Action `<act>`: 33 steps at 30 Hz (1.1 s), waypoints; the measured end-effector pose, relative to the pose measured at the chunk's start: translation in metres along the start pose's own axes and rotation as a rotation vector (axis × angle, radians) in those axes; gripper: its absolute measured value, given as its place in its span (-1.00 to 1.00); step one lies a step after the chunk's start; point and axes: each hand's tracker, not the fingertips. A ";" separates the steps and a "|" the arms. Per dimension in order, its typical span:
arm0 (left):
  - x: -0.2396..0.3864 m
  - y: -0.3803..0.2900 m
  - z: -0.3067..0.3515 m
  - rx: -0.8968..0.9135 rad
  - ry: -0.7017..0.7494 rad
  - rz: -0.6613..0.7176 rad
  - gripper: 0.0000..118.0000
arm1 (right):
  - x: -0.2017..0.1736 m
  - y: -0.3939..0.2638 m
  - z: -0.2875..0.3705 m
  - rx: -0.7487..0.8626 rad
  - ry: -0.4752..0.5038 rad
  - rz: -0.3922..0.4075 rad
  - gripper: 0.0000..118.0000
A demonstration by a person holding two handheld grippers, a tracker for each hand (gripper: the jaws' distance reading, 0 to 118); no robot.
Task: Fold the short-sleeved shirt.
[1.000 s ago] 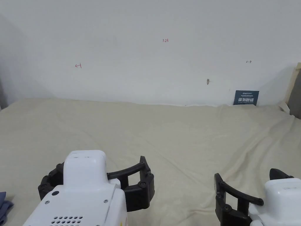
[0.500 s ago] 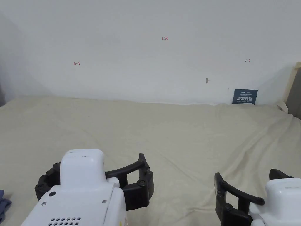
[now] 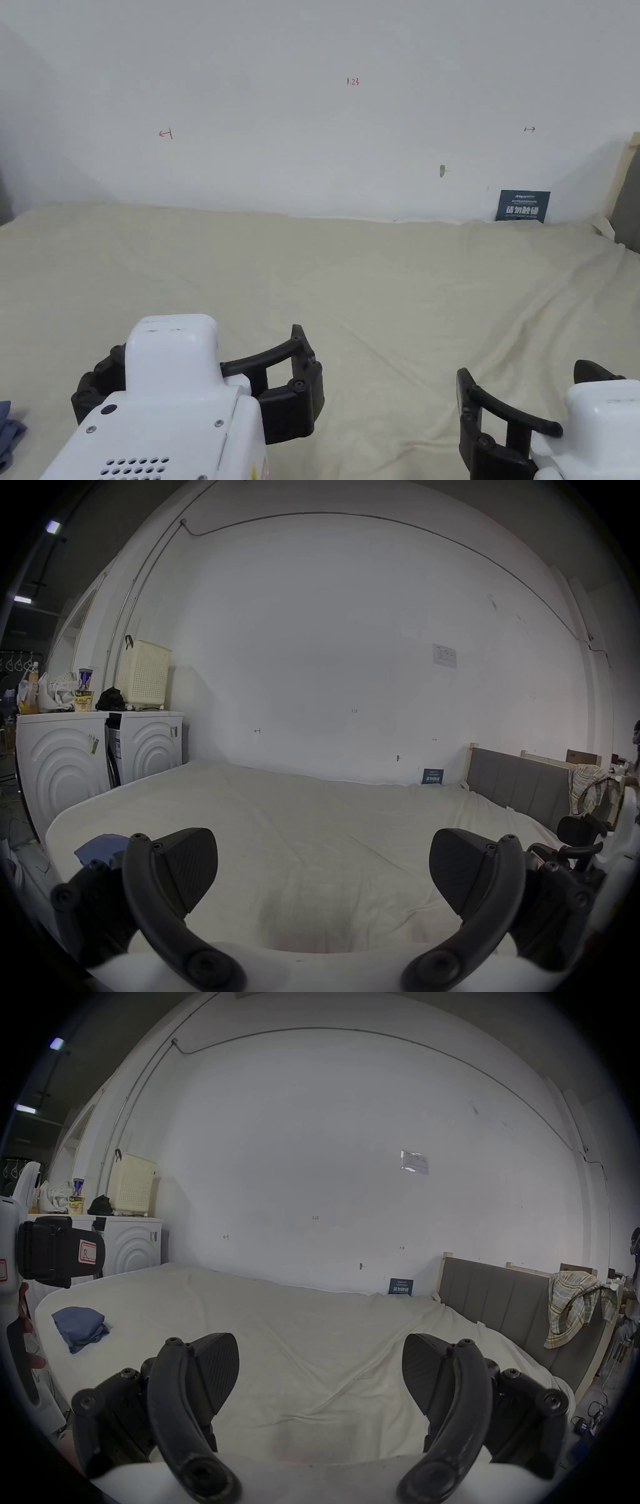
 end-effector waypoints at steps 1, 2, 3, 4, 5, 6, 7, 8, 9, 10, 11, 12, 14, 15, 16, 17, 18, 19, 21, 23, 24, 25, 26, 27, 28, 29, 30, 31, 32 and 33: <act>0.000 0.000 0.000 0.000 -0.002 -0.003 1.00 | 0.000 0.000 0.000 0.000 0.000 0.001 0.68; 0.000 0.000 0.000 0.000 -0.002 -0.006 1.00 | 0.000 0.000 0.000 0.001 0.001 0.003 0.68; 0.001 0.000 0.000 0.002 -0.001 -0.008 1.00 | -0.001 0.000 0.000 0.001 0.002 0.005 0.68; 0.000 0.000 0.001 0.003 -0.001 -0.008 1.00 | -0.001 0.000 0.000 0.002 0.002 0.007 0.68; 0.000 0.000 0.001 0.005 -0.003 -0.006 1.00 | -0.001 0.000 0.001 0.003 0.002 0.009 0.68; 0.000 0.000 0.001 0.005 -0.004 -0.003 1.00 | -0.001 0.001 0.001 0.003 0.004 0.010 0.68; 0.000 0.000 0.001 0.002 0.000 -0.002 1.00 | -0.001 0.001 0.001 0.003 0.005 0.011 0.68; 0.000 0.000 0.001 0.000 0.005 -0.004 1.00 | -0.002 0.001 0.000 0.002 0.006 0.014 0.68; 0.000 0.000 0.000 -0.003 0.008 -0.008 1.00 | -0.002 0.001 0.000 0.001 0.005 0.016 0.68; 0.001 -0.001 0.000 -0.005 0.011 -0.010 1.00 | -0.003 0.001 0.000 0.000 0.005 0.015 0.68; 0.000 -0.001 -0.001 -0.005 0.011 -0.010 1.00 | -0.003 0.001 0.000 -0.001 0.007 0.013 0.68; 0.000 -0.002 -0.001 -0.009 0.010 -0.009 1.00 | -0.003 0.001 -0.001 -0.002 0.009 0.011 0.68; -0.001 -0.002 -0.002 -0.020 -0.003 0.005 1.00 | -0.004 0.001 -0.001 -0.006 0.009 0.014 0.68; -0.003 -0.003 -0.002 -0.026 -0.011 0.017 1.00 | -0.004 0.001 -0.001 -0.008 0.011 0.016 0.68; -0.003 -0.003 -0.003 -0.030 -0.012 0.024 1.00 | -0.004 0.001 -0.002 -0.009 0.012 0.019 0.68; -0.003 -0.004 -0.003 -0.033 -0.002 0.028 1.00 | -0.004 0.001 -0.002 -0.009 0.011 0.023 0.68; -0.002 -0.005 -0.003 -0.035 0.021 0.029 1.00 | -0.005 0.001 -0.002 -0.009 0.012 0.026 0.68; -0.002 -0.005 -0.004 -0.032 0.035 0.028 1.00 | -0.005 0.002 -0.002 -0.009 0.013 0.026 0.68; -0.004 -0.004 -0.006 -0.039 0.032 0.039 1.00 | -0.005 0.002 -0.001 -0.006 0.013 0.026 0.68; -0.006 -0.004 -0.010 -0.066 0.023 0.054 1.00 | -0.005 0.003 -0.001 -0.003 0.015 0.029 0.68; -0.008 -0.004 -0.010 -0.065 0.011 0.073 1.00 | -0.005 0.003 -0.002 -0.003 0.015 0.030 0.68; -0.010 -0.005 -0.011 -0.068 -0.015 0.094 1.00 | -0.006 0.003 -0.002 -0.003 0.014 0.031 0.68; -0.011 -0.004 -0.011 -0.084 -0.024 0.099 1.00 | -0.006 0.003 -0.002 -0.003 0.014 0.031 0.68; -0.009 -0.005 -0.011 -0.090 -0.012 0.100 1.00 | -0.006 0.003 -0.002 -0.004 0.015 0.029 0.68; -0.008 -0.005 -0.010 -0.080 0.003 0.099 1.00 | -0.006 0.003 -0.003 -0.005 0.017 0.027 0.68; -0.005 -0.005 -0.009 -0.067 0.022 0.088 1.00 | -0.006 0.003 -0.003 -0.005 0.017 0.027 0.68; -0.003 -0.005 -0.009 -0.065 0.040 0.071 1.00 | -0.006 0.003 -0.003 -0.006 0.018 0.028 0.68; -0.001 -0.005 -0.009 -0.069 0.049 0.060 1.00 | -0.006 0.003 -0.003 -0.007 0.018 0.029 0.68; 0.002 -0.005 -0.009 -0.077 0.056 0.061 1.00 | -0.007 0.002 -0.004 -0.007 0.018 0.030 0.68; 0.005 -0.005 -0.008 -0.095 0.064 0.062 1.00 | -0.007 0.002 -0.004 -0.007 0.019 0.031 0.68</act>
